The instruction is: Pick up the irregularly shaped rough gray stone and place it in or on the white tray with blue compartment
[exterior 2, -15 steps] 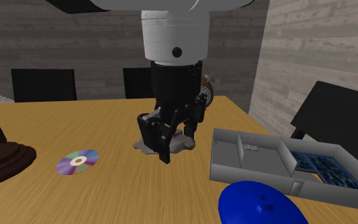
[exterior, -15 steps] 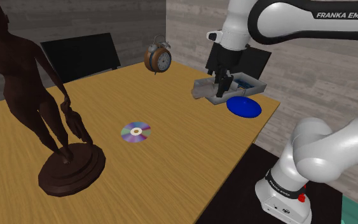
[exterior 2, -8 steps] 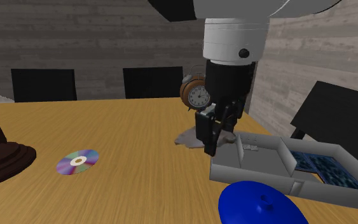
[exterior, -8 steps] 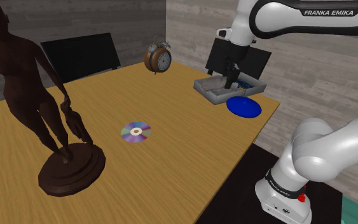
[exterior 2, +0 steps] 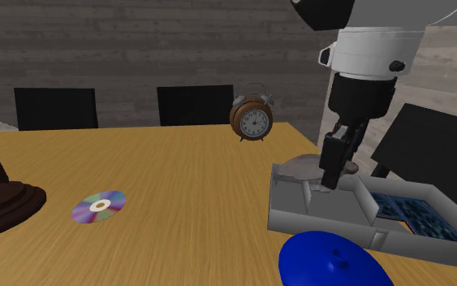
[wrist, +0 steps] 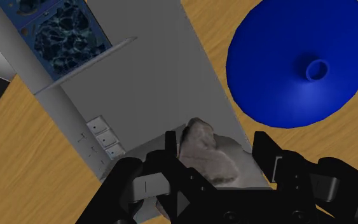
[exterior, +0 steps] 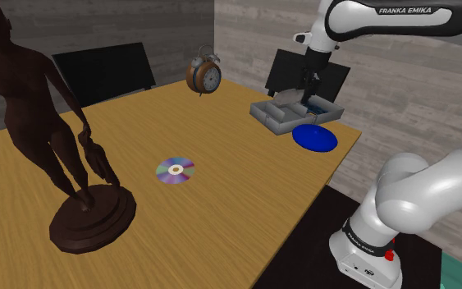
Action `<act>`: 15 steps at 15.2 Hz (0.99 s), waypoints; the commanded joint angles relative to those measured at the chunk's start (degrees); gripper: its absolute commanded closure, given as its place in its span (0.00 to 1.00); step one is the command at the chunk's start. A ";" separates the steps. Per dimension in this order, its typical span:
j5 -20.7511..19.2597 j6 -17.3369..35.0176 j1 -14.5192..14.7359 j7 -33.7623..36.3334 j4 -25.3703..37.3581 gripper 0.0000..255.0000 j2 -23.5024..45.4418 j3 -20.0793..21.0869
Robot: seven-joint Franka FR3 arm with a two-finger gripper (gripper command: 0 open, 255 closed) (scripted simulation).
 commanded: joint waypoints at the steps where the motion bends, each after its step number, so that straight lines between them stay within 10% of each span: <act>1: -0.88 0.13 -0.69 -3.23 1.61 1.00 1.37 -2.73; 9: -0.89 1.52 -1.38 -14.99 10.83 1.00 10.74 -13.08; 15: -1.36 6.08 -1.69 -14.87 6.17 1.00 10.63 -13.72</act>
